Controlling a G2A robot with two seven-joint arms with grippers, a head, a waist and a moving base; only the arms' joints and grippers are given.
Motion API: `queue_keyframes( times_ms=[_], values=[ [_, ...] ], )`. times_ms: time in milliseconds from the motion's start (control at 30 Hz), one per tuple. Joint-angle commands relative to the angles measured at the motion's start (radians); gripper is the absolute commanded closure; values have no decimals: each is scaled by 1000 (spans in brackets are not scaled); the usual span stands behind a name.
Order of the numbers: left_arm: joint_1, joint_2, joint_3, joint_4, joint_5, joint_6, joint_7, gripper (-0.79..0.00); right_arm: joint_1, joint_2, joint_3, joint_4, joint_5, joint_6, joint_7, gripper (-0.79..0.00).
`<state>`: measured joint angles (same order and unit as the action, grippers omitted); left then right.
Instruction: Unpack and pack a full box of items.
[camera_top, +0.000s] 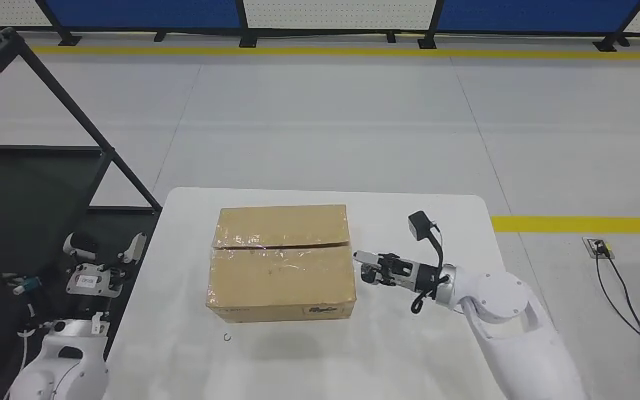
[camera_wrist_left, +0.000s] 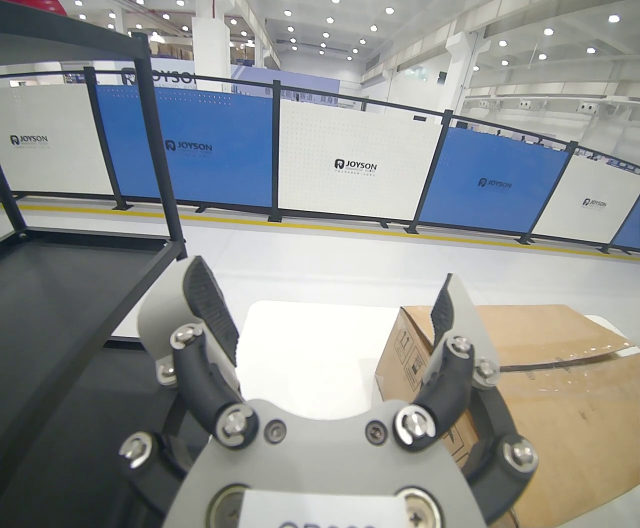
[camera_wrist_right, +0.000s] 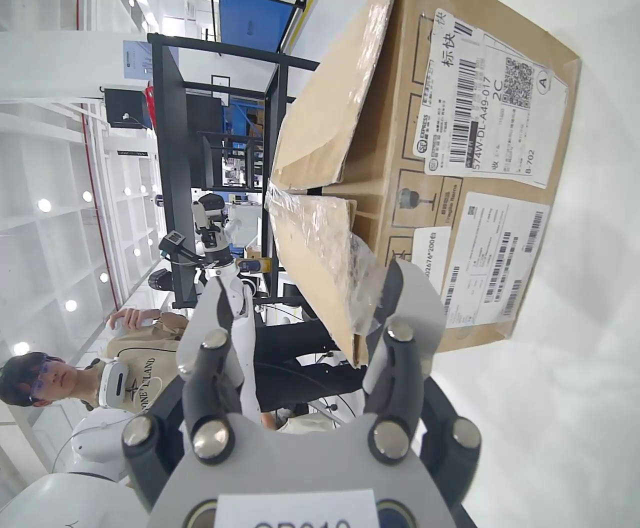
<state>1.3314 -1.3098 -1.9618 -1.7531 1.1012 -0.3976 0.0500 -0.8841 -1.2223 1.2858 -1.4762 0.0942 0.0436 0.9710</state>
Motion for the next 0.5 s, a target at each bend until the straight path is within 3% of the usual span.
queue_keyframes(
  times_ms=[0,467],
  values=[
    [4,2,-1,0,-5,-1,3,-785,5,1,-6,-10,-5,27,-2,0],
    [21,16,-10,15,-38,-3,28,-785,47,8,-61,-114,-78,152,-5,0]
  ],
)
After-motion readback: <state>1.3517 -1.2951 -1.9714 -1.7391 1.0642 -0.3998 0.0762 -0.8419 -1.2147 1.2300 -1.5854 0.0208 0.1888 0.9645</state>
